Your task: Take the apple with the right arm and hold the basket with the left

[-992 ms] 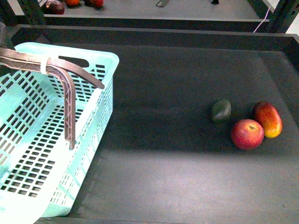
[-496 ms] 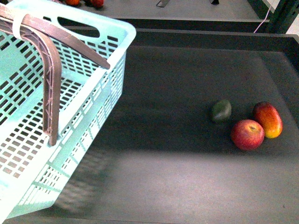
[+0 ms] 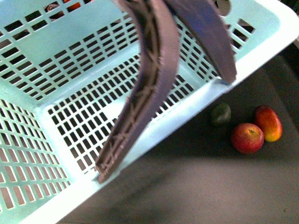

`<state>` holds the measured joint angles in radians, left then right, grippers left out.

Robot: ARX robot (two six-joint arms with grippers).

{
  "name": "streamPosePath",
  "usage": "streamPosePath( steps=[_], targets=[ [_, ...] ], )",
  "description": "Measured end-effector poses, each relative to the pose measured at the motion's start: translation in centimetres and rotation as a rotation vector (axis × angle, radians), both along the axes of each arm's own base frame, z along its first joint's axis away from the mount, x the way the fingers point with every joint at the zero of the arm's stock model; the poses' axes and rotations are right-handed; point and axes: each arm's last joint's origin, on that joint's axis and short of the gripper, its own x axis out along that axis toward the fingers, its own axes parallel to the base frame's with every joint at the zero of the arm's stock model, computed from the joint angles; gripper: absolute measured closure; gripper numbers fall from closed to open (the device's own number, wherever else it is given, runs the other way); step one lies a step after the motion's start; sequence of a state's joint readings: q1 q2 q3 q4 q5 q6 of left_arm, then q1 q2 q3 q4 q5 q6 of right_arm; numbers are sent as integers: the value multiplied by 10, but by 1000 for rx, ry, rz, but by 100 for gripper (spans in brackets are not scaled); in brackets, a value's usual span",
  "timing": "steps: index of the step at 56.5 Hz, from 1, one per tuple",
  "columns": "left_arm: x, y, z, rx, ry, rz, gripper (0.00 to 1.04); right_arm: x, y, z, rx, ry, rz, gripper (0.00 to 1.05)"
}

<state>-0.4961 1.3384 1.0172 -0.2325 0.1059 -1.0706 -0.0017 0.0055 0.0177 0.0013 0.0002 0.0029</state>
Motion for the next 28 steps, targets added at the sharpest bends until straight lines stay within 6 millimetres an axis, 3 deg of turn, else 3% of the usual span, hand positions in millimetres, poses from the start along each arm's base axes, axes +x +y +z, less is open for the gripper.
streamPosePath(
  steps=[10, 28],
  targets=[
    [-11, -17, 1, 22, -9, -82, 89, 0, 0, 0, 0, 0, 0, 9],
    [-11, -18, 1, 44, -25, -89, 89, 0, 0, 0, 0, 0, 0, 9]
  ],
)
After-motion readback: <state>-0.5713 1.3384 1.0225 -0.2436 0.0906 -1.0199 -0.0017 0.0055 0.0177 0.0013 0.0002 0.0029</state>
